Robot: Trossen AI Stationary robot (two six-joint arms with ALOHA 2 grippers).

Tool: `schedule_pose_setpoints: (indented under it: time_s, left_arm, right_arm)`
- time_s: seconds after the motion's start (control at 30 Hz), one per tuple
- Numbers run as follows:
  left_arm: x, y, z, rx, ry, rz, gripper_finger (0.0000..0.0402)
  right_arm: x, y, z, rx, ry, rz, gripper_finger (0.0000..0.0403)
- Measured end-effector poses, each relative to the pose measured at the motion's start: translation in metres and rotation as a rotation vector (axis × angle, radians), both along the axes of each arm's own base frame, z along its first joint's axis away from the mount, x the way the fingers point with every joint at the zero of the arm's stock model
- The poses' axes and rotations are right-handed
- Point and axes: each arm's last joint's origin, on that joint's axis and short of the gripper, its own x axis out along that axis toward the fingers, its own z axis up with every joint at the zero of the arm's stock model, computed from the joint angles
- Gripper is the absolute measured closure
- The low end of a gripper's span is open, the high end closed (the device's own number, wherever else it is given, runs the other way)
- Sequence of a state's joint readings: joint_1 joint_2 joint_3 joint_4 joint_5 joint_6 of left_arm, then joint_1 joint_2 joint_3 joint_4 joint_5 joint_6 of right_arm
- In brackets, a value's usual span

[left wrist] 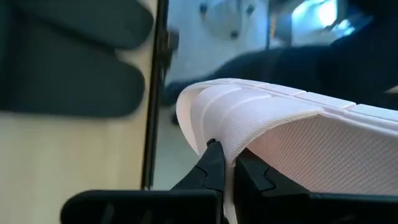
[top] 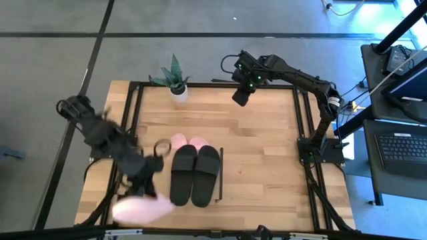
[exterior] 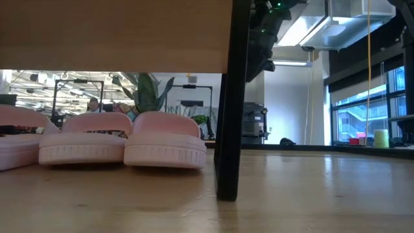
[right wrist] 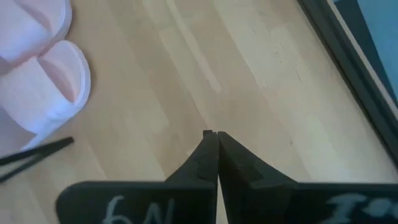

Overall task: Pick and place slides into the shelf
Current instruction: Put the pink slide under the shelf

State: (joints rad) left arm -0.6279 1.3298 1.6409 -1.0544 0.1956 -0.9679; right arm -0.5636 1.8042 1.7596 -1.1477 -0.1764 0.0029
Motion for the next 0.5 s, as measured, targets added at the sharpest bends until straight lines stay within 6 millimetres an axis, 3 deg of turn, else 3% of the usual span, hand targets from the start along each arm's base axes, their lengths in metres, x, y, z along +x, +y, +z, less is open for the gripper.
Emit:
schedule_pose_setpoints:
  time_s: [0.37,0.5]
  left_arm:
    - [-0.006,-0.104,-0.071,0.244,0.237,-0.059,0.04]
    - [-0.01,-0.133,-0.098,0.325,0.282,-0.079,0.04]
  right_arm:
    - [-0.003,0.008,-0.002,0.1,0.061,-0.139,0.0397]
    - [0.001,0.015,-0.003,0.118,0.064,-0.16,0.0397]
